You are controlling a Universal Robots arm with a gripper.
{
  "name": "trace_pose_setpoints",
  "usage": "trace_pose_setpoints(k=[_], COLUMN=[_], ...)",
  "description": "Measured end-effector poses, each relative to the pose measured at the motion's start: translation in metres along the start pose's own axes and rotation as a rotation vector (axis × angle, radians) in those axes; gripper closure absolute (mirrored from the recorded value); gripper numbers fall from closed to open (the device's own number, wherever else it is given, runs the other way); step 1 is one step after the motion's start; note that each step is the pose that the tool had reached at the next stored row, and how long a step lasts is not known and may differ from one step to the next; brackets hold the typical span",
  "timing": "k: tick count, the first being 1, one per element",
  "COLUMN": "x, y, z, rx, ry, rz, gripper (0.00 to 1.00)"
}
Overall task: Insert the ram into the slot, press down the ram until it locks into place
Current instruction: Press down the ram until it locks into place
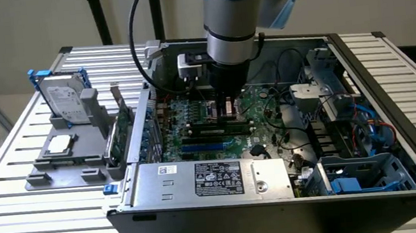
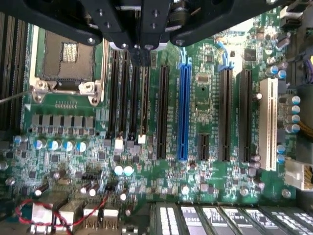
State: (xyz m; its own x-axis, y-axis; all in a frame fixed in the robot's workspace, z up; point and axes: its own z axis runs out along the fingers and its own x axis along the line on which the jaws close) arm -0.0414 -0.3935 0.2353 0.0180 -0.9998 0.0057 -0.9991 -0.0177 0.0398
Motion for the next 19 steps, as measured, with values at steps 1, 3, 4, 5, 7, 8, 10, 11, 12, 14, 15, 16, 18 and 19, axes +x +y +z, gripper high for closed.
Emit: trace_pose_setpoints(k=[1, 3, 4, 5, 7, 8, 10, 11, 12, 14, 15, 16, 18, 19], x=[0.0, 0.001, 0.001, 0.001, 0.001, 0.001, 0.001, 0.001, 0.001, 0.001, 0.001, 0.001, 0.001, 0.001], y=[-0.0001, -0.0003, -0.0004, -0.0003, -0.0003, -0.0003, -0.0003, -0.0003, -0.0003, -0.0003, -0.0003, -0.0003, -0.0003, -0.0003], z=[-0.0045, -0.0137, -0.017, -0.0201, -0.0226, -0.0225, -0.0225, -0.0225, -0.0225, -0.0226, -0.0226, -0.0226, -0.0226, -0.0226], rx=[-0.0001, -0.0004, -0.0004, -0.0005, -0.0005, -0.0003, -0.0003, -0.0004, -0.0004, -0.0004, -0.0004, -0.0004, -0.0004, -0.0004], ry=[0.0001, 0.0003, 0.0001, 0.0002, 0.0003, 0.0, 0.0, -0.0001, 0.0, 0.0, 0.0001, 0.0001, 0.0001, 0.0001], rz=[0.0, 0.0, 0.0, 0.0, 0.0, 0.0, 0.0, 0.0, 0.0, 0.0, 0.0, 0.0, 0.0, 0.0], gripper=[0.89, 0.89, 0.89, 0.89, 0.89, 0.89, 0.89, 0.89, 0.89, 0.89, 0.89, 0.89, 0.89, 0.89])
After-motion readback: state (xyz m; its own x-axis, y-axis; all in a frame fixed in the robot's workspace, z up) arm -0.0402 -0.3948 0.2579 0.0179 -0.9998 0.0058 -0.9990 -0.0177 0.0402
